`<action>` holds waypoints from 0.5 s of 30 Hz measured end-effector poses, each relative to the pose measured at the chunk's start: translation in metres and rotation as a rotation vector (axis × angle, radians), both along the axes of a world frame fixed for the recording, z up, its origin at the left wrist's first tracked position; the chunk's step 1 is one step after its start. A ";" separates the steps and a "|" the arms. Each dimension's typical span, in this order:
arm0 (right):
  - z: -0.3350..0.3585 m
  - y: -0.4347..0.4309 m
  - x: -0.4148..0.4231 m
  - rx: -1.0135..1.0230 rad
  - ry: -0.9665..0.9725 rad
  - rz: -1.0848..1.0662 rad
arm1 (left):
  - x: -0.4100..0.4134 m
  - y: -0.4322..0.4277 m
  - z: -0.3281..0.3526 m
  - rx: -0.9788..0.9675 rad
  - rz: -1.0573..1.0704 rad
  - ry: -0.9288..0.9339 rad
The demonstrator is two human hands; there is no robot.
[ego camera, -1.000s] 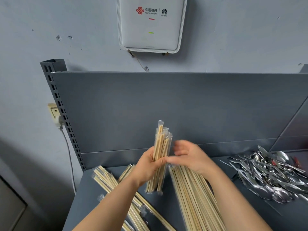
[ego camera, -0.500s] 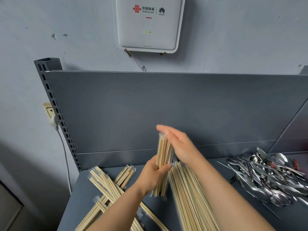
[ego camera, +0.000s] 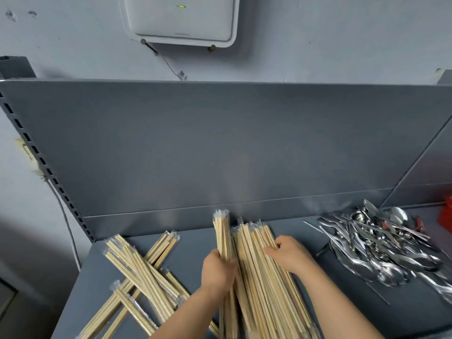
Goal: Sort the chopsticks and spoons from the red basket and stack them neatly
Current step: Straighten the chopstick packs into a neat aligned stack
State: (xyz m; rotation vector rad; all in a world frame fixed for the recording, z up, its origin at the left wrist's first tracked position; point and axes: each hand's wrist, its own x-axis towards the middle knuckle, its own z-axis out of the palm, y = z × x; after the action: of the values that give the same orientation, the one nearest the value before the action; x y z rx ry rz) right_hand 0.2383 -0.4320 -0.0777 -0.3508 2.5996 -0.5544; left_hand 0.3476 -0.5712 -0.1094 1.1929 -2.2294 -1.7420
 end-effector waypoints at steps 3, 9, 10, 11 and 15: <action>-0.007 0.007 0.001 0.045 0.006 0.013 | -0.004 0.014 -0.007 -0.088 0.036 0.025; -0.016 0.017 0.003 0.009 0.000 0.043 | -0.006 0.031 -0.015 -0.242 0.144 0.110; -0.018 0.018 0.003 -0.018 -0.006 0.046 | -0.006 0.032 -0.015 -0.233 0.170 0.105; -0.019 0.019 0.002 -0.042 -0.013 0.050 | -0.007 0.032 -0.015 -0.214 0.195 0.103; -0.024 0.017 0.002 -0.094 -0.008 0.082 | -0.009 0.034 -0.015 -0.177 0.183 0.090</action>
State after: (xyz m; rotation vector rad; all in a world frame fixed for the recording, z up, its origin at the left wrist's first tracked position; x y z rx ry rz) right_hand 0.2406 -0.4151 -0.1019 -0.4821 2.5444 -0.6486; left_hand 0.3382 -0.5369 -0.1248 1.2113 -2.0987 -1.4681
